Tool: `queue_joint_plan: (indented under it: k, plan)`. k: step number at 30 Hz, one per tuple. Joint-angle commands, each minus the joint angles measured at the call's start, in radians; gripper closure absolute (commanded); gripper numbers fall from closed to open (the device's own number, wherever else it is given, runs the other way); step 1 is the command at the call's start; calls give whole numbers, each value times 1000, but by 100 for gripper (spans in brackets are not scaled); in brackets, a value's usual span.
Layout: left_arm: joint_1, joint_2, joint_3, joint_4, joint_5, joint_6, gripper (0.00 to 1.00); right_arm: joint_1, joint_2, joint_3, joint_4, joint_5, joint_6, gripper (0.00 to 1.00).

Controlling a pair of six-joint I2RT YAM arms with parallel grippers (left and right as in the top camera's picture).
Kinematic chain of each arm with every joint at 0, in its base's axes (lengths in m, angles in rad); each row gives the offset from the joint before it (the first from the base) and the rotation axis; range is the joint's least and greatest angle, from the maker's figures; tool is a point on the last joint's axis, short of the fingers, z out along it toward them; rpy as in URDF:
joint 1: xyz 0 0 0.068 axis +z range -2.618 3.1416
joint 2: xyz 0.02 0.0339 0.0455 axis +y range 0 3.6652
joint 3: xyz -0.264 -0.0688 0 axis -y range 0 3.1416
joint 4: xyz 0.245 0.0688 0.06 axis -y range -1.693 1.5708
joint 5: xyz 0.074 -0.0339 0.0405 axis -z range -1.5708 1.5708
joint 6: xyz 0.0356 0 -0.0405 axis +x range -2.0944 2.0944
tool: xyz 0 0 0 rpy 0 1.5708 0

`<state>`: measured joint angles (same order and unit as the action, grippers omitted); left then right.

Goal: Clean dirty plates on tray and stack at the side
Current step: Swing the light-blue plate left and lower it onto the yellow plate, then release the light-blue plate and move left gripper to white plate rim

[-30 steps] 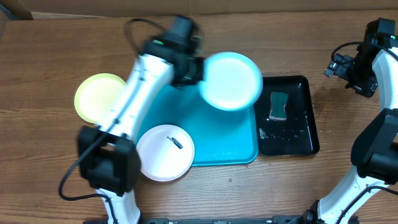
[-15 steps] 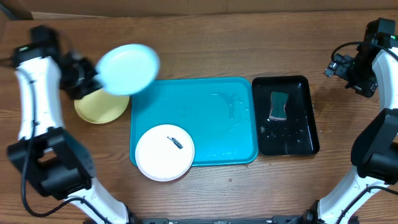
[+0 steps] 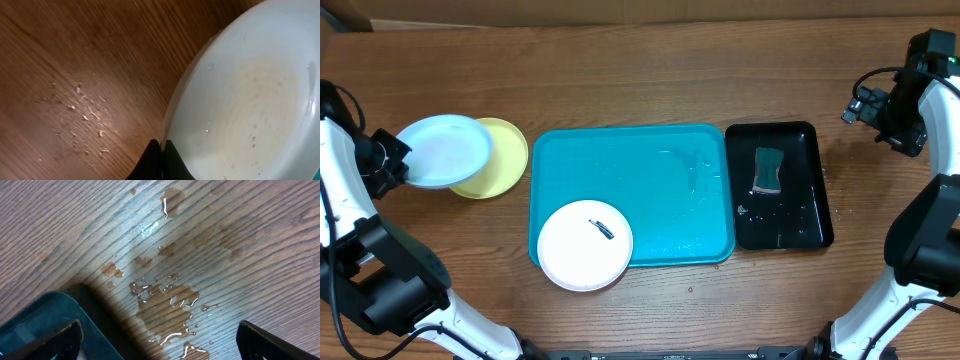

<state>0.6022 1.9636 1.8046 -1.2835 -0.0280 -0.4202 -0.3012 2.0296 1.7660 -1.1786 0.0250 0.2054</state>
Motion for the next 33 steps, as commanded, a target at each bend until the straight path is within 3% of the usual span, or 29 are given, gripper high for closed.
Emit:
queue_joint_plan:
  k: [1,15,23,30,32,33]
  plan:
    - [0,-7,8,10,-105,-21,96,-3,-21,13,3,-3,5,0]
    - [0,-6,-61,75,-102,-42,96,-3,-21,13,3,-3,5,0]
    - [-12,-6,-174,203,184,68,96,-3,-21,13,3,-3,5,0]
    - [-38,-6,-175,221,174,100,95,-3,-21,13,3,-3,5,0]
    - [-42,-6,-175,223,175,100,86,-3,-21,13,3,-3,5,0]
    - [-44,-6,-175,221,175,103,57,-3,-21,13,3,-3,5,0]
